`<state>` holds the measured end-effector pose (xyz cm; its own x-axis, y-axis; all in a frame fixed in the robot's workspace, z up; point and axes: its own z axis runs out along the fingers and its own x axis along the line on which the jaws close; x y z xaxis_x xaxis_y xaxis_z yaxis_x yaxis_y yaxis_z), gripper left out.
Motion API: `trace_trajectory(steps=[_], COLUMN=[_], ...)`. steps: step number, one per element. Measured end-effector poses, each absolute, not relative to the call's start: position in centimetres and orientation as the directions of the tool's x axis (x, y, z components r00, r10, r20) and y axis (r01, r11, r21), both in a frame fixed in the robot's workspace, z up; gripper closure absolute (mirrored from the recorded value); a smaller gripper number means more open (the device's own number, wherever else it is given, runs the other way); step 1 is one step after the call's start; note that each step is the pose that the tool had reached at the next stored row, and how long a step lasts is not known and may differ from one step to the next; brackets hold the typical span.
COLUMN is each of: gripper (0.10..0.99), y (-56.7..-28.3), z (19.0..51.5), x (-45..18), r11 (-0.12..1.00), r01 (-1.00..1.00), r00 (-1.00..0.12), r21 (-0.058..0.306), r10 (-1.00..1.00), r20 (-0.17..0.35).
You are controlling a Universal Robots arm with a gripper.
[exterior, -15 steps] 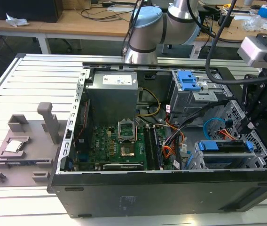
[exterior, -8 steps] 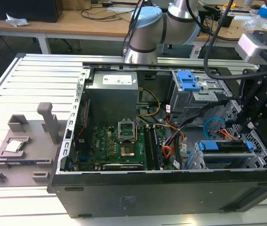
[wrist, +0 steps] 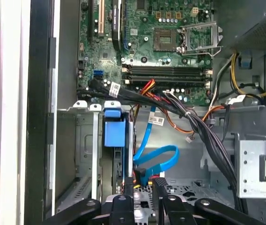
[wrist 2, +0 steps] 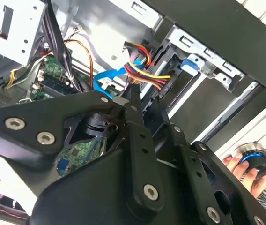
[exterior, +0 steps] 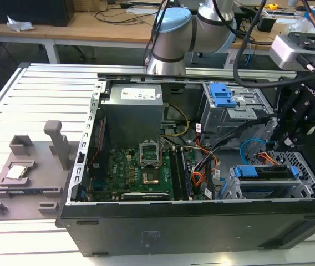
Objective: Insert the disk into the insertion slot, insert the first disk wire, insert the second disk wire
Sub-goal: 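Insert the second disk wire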
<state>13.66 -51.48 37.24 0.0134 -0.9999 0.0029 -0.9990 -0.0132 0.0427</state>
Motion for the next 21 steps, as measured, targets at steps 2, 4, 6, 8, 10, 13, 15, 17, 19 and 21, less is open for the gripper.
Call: trace_trajectory(steps=[2, 4, 6, 8, 10, 13, 15, 17, 19, 21], gripper=[0.784, 0.784, 0.784, 0.784, 0.784, 0.800, 0.922, 0.922, 0.922, 0.922], y=[-51.49, -51.53, -51.61, -51.61, -51.61, -51.61, -51.61, -51.61, -51.61, -51.61], z=[37.24, 37.24, 37.25, 37.24, 37.24, 37.24, 37.24, 37.24, 37.24, 37.24], x=[13.22, 12.77, 12.44, 12.40, 12.40, 12.40, 12.39, 12.39, 12.39, 12.39], r11=[-0.017, -0.023, -0.028, -0.030, -0.030, -0.030, -0.030, -0.030, -0.030, -0.030], r01=[-0.999, -0.999, -0.999, -0.999, -0.999, -0.999, -0.999, -0.999, -0.999, -0.999], r00=[0.017, 0.023, 0.028, 0.030, 0.030, 0.030, 0.030, 0.030, 0.030, 0.030], r21=[0.042, 0.042, 0.042, 0.042, 0.042, 0.042, 0.042, 0.042, 0.042, 0.042], r10=[-1.000, -1.000, -1.000, -1.000, -1.000, -1.000, -1.000, -1.000, -1.000, -1.000], r20=[0.003, 0.003, 0.003, 0.003, 0.003, 0.003, 0.003, 0.003, 0.003, 0.003])
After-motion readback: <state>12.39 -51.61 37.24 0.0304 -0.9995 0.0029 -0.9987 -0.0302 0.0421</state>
